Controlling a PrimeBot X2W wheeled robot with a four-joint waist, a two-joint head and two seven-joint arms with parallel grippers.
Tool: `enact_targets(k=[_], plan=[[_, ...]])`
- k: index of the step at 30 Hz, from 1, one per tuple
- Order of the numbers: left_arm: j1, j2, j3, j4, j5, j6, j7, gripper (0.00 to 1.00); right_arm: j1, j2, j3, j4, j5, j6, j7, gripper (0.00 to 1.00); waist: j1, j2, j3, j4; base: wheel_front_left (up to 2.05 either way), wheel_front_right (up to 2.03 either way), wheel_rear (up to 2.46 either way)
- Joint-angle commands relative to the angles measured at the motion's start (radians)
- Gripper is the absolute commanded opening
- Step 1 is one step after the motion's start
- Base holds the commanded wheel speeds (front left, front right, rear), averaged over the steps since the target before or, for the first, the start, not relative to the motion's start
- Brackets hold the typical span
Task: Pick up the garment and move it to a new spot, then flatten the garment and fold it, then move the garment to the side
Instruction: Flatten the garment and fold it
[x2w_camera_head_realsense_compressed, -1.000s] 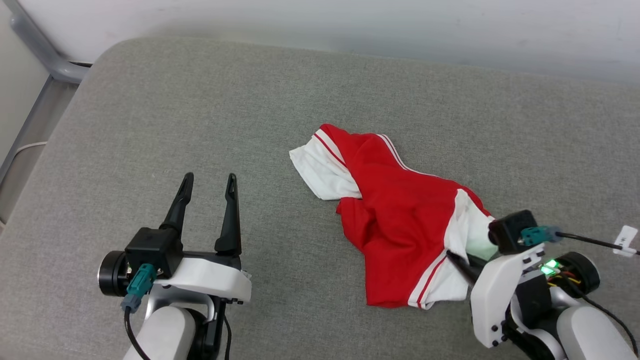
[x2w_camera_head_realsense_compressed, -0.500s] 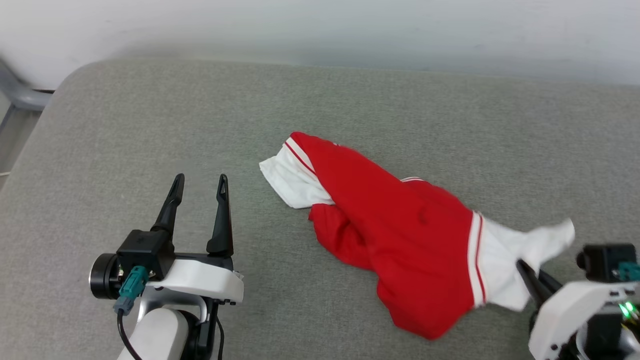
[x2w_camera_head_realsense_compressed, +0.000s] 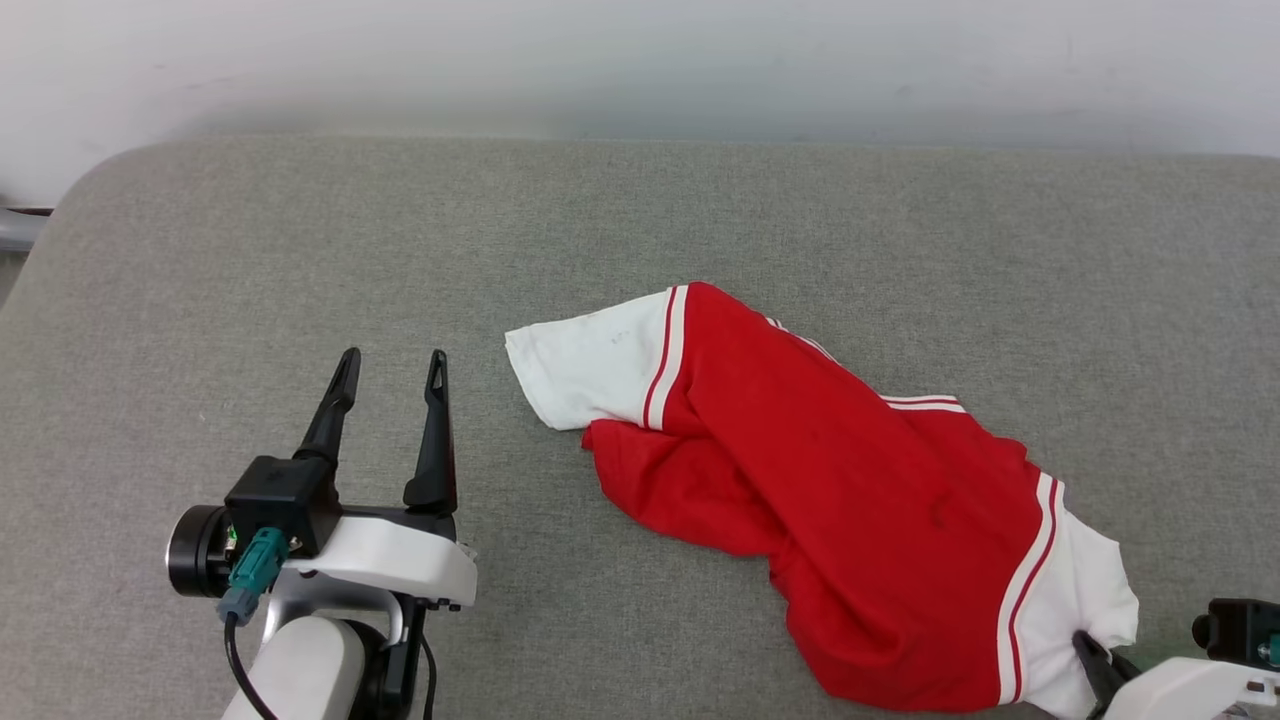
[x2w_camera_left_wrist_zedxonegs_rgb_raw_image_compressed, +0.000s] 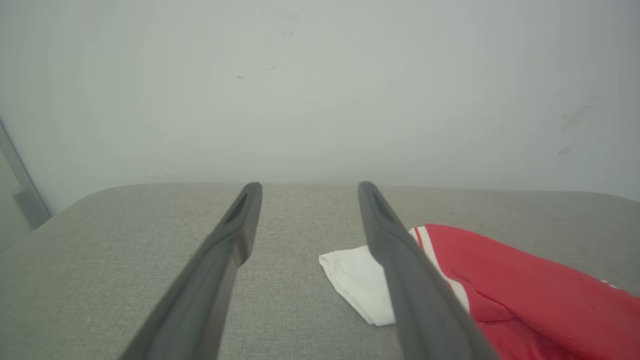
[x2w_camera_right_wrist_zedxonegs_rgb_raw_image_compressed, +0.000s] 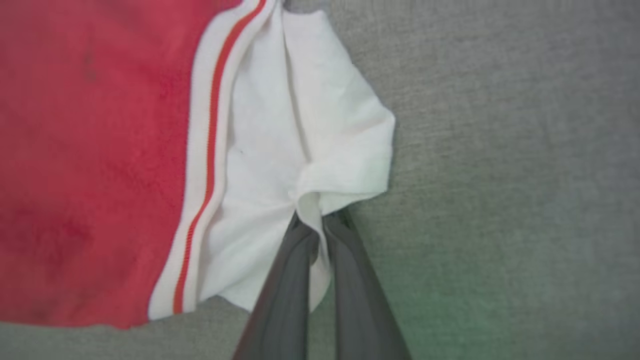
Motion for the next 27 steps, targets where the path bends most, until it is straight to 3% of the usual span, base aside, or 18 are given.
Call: enact_targets(k=[1, 5, 14, 18, 22, 27], plan=[[0.004, 0.004, 0.0, -0.004, -0.002, 0.005, 0.003, 1.0, -0.022, 0.012, 0.007, 0.024, 0.005, -0.002, -0.029, 1.0, 0.0, 0.0, 0.001, -0.003, 0.0, 0.0, 0.0], [0.016, 0.007, 0.003, -0.005, -0.009, 0.009, 0.007, 1.0, -0.042, 0.013, -0.007, 0.021, -0.016, -0.002, -0.123, 1.0, 0.0, 0.0, -0.003, -0.01, 0.0, 0.0, 0.0], [0.033, 0.019, 0.012, -0.006, -0.02, 0.021, 0.016, 1.0, -0.051, 0.032, -0.078, -0.092, -0.11, -0.001, -0.331, 1.0, 0.0, 0.0, -0.024, -0.032, 0.0, 0.0, 0.0], [0.037, 0.024, 0.011, -0.005, -0.027, 0.025, 0.039, 1.0, -0.059, 0.033, -0.064, -0.148, -0.145, -0.001, -0.39, 1.0, 0.0, 0.0, -0.038, -0.039, 0.0, 0.0, 0.0], [0.014, 0.037, -0.001, -0.014, -0.038, 0.017, 0.103, 1.0, -0.056, 0.033, -0.026, -0.209, -0.138, -0.001, -0.414, 1.0, 0.0, 0.0, -0.036, -0.049, 0.0, 0.0, 0.0], [-0.074, 0.067, -0.029, -0.007, -0.056, -0.014, 0.263, 1.0, -0.064, 0.032, 0.017, -0.282, -0.131, -0.001, -0.416, 1.0, 0.0, 0.0, 0.006, -0.074, 0.0, 0.0, 0.0]])
